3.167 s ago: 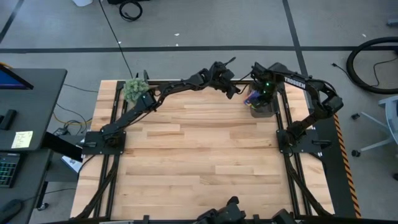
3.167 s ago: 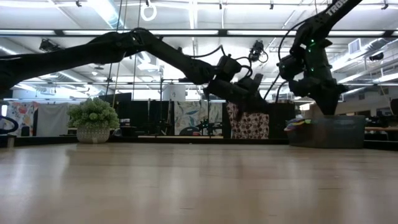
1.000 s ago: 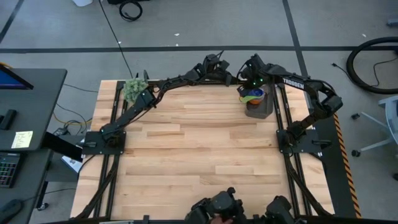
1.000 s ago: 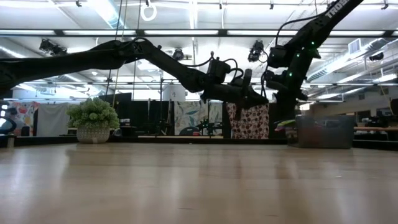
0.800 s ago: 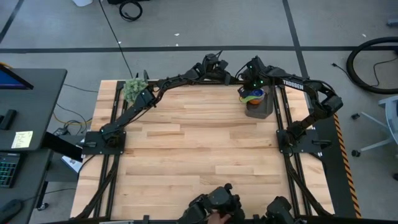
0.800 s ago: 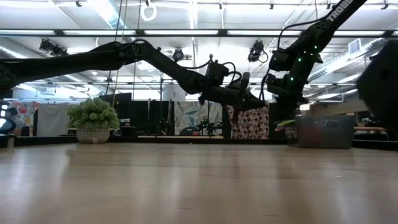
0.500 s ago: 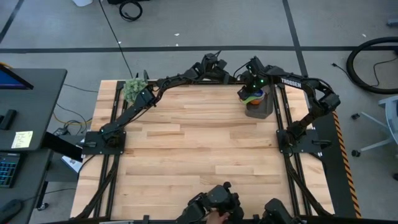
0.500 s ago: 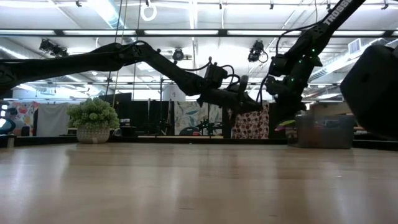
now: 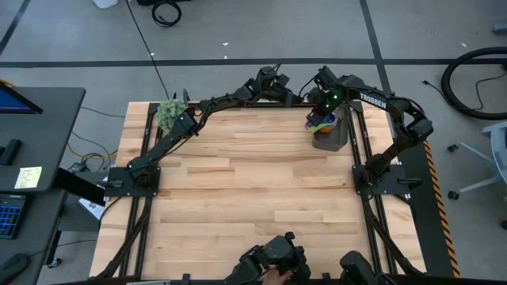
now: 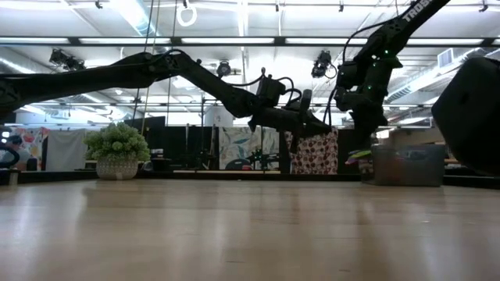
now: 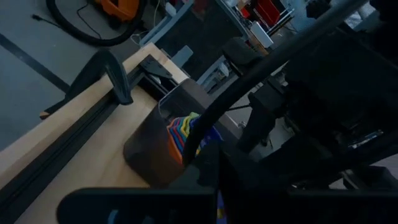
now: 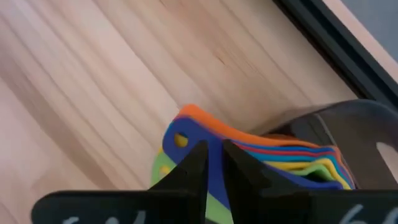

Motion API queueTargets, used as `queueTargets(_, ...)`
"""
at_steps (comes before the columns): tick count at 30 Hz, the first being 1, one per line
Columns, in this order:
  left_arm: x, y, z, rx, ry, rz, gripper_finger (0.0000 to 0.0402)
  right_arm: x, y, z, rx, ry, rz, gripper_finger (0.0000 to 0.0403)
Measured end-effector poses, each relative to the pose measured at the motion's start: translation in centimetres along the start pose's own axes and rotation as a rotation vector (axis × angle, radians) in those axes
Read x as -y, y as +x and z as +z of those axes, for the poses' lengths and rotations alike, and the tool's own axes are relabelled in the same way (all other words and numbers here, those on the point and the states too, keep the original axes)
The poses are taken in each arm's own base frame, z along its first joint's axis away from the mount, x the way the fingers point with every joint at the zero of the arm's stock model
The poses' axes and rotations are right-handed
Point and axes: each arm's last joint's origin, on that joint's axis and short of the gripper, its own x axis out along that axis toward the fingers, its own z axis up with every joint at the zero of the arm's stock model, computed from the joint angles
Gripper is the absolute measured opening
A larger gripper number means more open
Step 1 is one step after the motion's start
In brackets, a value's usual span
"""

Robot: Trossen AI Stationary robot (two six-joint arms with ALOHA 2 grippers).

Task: Nest measuring cups in basket
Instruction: Adjust the stack of measuring cups in the black bin

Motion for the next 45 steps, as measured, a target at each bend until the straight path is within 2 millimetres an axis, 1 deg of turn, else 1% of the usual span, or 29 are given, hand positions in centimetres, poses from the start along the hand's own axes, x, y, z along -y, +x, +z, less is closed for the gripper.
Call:
queueTargets(3,0.0,0.0,0.0,-0.004,0.000,-0.007,0.0007,-0.1,-0.6,0.1,-0.025,0.006,-0.015,0.0050)
queueTargets(6,0.0,0.0,0.0,-0.005,-0.004,-0.009,0.0007,-0.2,-1.2,-0.1,-0.087,0.019,-0.020,0.0050)
queueTargets(11,-0.2,0.0,-0.3,-0.021,-0.066,-0.001,0.0007,-0.7,-1.8,-1.5,-0.240,0.055,0.015,0.0050)
queueTargets(14,-0.2,0.0,-0.4,-0.049,-0.110,-0.023,0.0007,-0.8,-1.8,-2.0,-0.297,0.058,0.019,0.0050)
queueTargets(18,-0.1,0.0,-0.6,-0.089,-0.165,-0.069,0.0006,-1.0,-1.9,-2.2,-0.315,0.040,0.037,0.0050)
queueTargets(22,0.1,-0.2,-0.6,-0.156,-0.237,-0.131,0.0004,-1.3,-2.0,-2.5,-0.330,0.060,0.117,0.0050)
queueTargets(24,0.6,-0.4,-0.3,-0.178,-0.233,-0.155,0.0003,-1.4,-2.1,-2.7,-0.344,0.067,0.153,0.0050)
queueTargets(29,2.5,-1.3,1.3,-0.164,-0.127,-0.153,0.0002,-1.7,-2.4,-3.2,-0.392,0.063,0.184,0.0050)
queueTargets(31,3.4,-1.8,1.8,-0.171,-0.074,-0.122,0.0002,-1.7,-2.4,-3.2,-0.401,0.061,0.186,0.0050)
queueTargets(33,4.0,-2.2,1.9,-0.196,-0.016,-0.072,0.0002,-1.8,-2.5,-3.4,-0.413,0.046,0.193,0.0050)
queueTargets(37,5.1,-3.6,1.8,-0.291,0.091,0.061,0.0001,-2.0,-2.7,-3.8,-0.457,-0.011,0.220,0.0050)
queueTargets(39,5.9,-4.2,1.8,-0.341,0.139,0.093,0.0001,-2.1,-3.1,-4.0,-0.457,-0.039,0.229,0.0046)
queueTargets(42,6.8,-4.5,1.0,-0.428,0.194,0.095,0.0001,-2.4,-4.1,-4.3,-0.411,-0.067,0.248,0.0037)
queueTargets(45,8.3,-3.9,-0.2,-0.495,0.267,0.065,0.0001,-2.7,-5.7,-4.9,-0.345,-0.075,0.244,0.0028)
